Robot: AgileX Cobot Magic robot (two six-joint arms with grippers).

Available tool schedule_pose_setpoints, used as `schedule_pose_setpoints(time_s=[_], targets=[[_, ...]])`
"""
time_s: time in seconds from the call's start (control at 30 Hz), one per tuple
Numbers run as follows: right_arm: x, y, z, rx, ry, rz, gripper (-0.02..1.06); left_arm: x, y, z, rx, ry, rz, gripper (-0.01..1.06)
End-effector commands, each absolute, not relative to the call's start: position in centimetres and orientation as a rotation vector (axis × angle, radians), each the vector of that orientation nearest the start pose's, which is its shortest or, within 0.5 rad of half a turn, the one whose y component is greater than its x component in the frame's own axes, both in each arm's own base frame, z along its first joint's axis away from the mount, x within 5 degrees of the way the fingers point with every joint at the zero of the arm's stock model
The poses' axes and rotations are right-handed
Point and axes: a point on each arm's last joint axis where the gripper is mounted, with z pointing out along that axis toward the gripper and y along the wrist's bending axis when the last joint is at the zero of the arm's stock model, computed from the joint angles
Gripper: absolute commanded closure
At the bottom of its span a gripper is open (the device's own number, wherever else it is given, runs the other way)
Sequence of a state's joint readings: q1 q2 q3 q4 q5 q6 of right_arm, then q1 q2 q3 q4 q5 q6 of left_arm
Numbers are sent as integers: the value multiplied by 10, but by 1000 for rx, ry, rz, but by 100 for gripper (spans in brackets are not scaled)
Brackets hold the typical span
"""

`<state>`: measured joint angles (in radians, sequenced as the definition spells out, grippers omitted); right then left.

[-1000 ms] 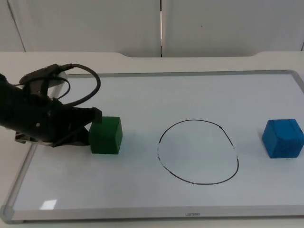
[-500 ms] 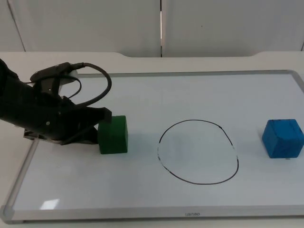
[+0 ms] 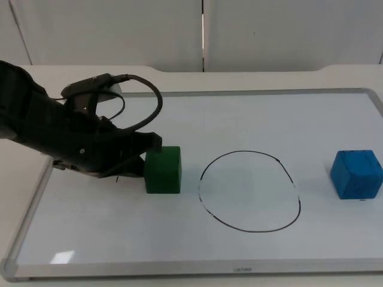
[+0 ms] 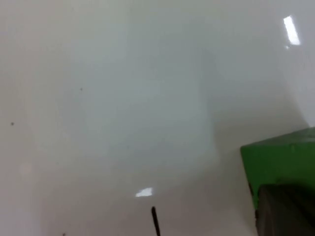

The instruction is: Push the two cubes into the marked area.

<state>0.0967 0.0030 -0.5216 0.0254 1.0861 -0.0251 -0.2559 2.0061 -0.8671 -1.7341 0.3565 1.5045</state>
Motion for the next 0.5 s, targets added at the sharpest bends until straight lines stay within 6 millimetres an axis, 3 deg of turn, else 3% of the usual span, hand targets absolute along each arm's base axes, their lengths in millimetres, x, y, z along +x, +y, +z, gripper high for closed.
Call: schedule_pose_setpoints(time_s=[0.0, 0.47], targets=[[-8, 2, 280, -129, 2042, 73, -1, 326, -120, 85, 138, 2592, -643, 105], [-8, 2, 280, -129, 2042, 73, -1, 323, -127, 85, 153, 2595, -663, 105]])
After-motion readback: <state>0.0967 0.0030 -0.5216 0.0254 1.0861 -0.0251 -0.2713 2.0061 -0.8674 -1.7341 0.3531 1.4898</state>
